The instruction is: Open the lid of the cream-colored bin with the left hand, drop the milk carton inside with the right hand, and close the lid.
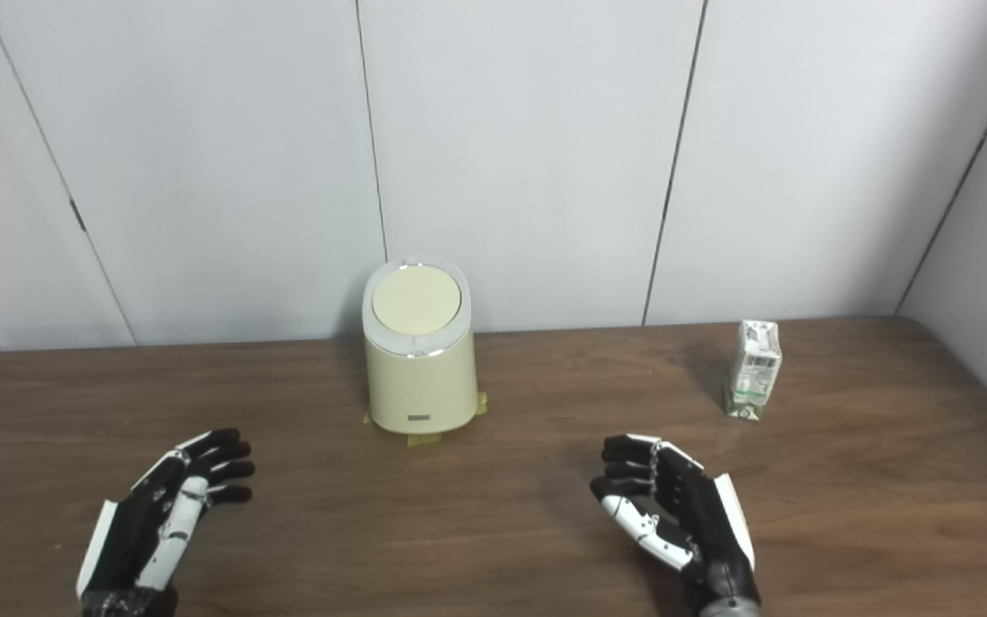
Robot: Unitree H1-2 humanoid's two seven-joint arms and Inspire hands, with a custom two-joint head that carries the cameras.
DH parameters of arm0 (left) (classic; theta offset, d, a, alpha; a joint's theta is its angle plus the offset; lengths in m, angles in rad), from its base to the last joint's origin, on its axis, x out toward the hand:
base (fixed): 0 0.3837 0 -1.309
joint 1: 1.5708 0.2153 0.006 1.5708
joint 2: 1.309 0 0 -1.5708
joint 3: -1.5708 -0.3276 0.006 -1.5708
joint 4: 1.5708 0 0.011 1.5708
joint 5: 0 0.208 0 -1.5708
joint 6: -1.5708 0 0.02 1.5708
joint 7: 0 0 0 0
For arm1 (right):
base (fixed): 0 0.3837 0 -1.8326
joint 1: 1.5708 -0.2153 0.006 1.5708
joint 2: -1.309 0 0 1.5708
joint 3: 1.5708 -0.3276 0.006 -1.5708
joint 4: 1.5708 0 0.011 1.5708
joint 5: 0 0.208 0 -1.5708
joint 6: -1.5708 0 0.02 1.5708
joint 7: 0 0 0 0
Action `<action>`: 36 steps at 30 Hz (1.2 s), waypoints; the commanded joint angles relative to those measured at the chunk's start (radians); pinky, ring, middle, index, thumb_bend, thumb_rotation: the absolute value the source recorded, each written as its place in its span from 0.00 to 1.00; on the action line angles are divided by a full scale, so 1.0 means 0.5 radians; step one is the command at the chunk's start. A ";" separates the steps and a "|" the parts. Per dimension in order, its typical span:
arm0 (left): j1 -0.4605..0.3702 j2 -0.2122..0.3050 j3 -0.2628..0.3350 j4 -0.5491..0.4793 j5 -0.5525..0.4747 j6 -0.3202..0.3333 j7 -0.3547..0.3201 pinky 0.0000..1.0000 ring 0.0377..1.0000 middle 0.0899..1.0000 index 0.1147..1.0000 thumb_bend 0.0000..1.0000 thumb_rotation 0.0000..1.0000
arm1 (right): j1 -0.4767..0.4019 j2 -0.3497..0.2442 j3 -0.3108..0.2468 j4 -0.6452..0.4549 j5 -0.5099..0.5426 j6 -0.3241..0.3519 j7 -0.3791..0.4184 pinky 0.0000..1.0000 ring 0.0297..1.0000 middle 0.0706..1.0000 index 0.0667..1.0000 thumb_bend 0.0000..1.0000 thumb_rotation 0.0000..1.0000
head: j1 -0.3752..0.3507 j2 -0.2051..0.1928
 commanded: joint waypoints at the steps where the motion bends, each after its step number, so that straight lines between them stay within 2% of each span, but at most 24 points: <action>1: 0.051 -0.026 -0.011 -0.047 0.004 -0.069 0.001 0.62 0.69 0.70 0.69 0.20 0.59 | -0.049 0.001 -0.006 -0.054 0.003 -0.048 -0.004 0.58 0.64 0.64 0.62 0.29 0.29 | 0.003 -0.001; 8: 0.048 -0.026 -0.005 -0.041 -0.015 -0.072 -0.002 0.62 0.69 0.70 0.69 0.20 0.59 | -0.054 0.005 0.001 -0.046 -0.020 -0.062 -0.011 0.57 0.64 0.64 0.62 0.27 0.28 | -0.004 0.000; 18: 0.044 -0.011 -0.002 -0.045 -0.003 -0.059 -0.006 0.62 0.69 0.71 0.70 0.20 0.60 | -0.056 0.007 0.011 -0.058 -0.030 -0.049 -0.008 0.58 0.64 0.65 0.63 0.28 0.31 | -0.004 -0.002; 21: 0.038 -0.012 0.002 -0.071 -0.005 0.008 -0.001 0.64 0.70 0.71 0.70 0.22 0.58 | -0.058 0.011 0.014 -0.065 -0.038 -0.034 -0.011 0.58 0.64 0.65 0.63 0.28 0.30 | -0.002 0.005; 22: 0.023 0.006 -0.003 -0.107 0.029 0.085 -0.002 0.65 0.71 0.72 0.70 0.23 0.57 | -0.060 0.012 0.014 -0.066 -0.033 -0.026 -0.008 0.58 0.64 0.65 0.63 0.28 0.30 | 0.004 0.006; 23: 0.003 0.030 -0.012 -0.143 0.076 0.164 -0.005 0.65 0.72 0.74 0.73 0.32 0.48 | -0.063 0.012 0.013 -0.064 -0.027 -0.020 -0.005 0.58 0.65 0.65 0.63 0.29 0.30 | 0.013 0.005; 24: -0.032 0.069 -0.033 -0.194 0.181 0.261 -0.009 0.65 0.73 0.75 0.74 0.40 0.44 | -0.066 0.012 0.014 -0.062 -0.023 -0.015 -0.001 0.58 0.65 0.65 0.63 0.29 0.30 | 0.018 0.003; 26: -0.121 0.141 -0.070 -0.281 0.344 0.421 -0.039 0.67 0.77 0.78 0.78 0.68 0.45 | -0.071 0.011 0.017 -0.061 -0.025 0.000 0.003 0.58 0.65 0.65 0.63 0.30 0.31 | 0.021 -0.003; 29: -0.300 0.223 -0.109 -0.362 0.432 0.614 -0.115 0.73 0.83 0.84 0.84 0.87 0.49 | -0.073 0.013 0.024 -0.051 -0.042 0.005 -0.004 0.59 0.66 0.66 0.63 0.30 0.32 | 0.014 -0.009; 32: -0.484 0.256 -0.138 -0.414 0.480 0.796 -0.152 0.77 0.86 0.88 0.88 0.91 0.51 | -0.075 0.023 0.019 -0.042 -0.026 -0.003 -0.009 0.59 0.66 0.66 0.63 0.30 0.30 | 0.015 -0.011; 36: -0.742 0.274 -0.160 -0.399 0.559 0.957 -0.182 0.81 0.88 0.89 0.91 0.97 0.54 | -0.077 0.031 0.018 -0.041 -0.050 0.021 -0.018 0.59 0.66 0.66 0.63 0.30 0.31 | 0.031 -0.014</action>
